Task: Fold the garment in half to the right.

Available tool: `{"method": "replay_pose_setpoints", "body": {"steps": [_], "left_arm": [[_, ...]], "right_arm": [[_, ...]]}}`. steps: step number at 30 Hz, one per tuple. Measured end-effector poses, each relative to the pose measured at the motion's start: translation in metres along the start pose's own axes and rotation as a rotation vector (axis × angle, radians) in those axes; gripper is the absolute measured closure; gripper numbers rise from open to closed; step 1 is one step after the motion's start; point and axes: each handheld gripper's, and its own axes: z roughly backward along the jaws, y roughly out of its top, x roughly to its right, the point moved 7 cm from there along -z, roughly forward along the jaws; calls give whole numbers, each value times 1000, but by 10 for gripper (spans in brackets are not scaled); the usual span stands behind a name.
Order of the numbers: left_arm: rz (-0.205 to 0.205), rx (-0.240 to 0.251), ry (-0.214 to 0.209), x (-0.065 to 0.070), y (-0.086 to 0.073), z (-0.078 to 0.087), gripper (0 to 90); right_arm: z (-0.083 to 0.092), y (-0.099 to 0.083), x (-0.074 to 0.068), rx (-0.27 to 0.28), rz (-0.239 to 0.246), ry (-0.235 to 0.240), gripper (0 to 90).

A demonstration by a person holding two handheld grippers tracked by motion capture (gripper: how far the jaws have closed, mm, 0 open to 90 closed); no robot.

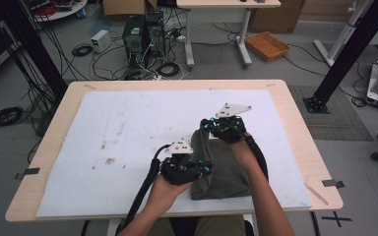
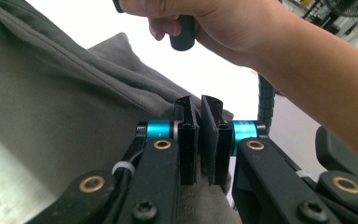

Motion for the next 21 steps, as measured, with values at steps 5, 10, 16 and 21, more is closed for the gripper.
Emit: {"method": "replay_pose_setpoints", "body": {"steps": [5,10,16,21], "left_arm": [[-10,-28,-12,6,3,-17,848],[-17,-58,-32,12,5,-42,847],[-24,-98,-35,15,5,-66,848],[-29,-113,-34,19,9,-83,848]], "right_arm": [[10,-16,14,-11,-34,-15,887],[21,-33,29,-10,-61,-39,887],[27,-49,42,-37,-66,-56,887],[35,-57,54,-24,-87,-83,887]]}}
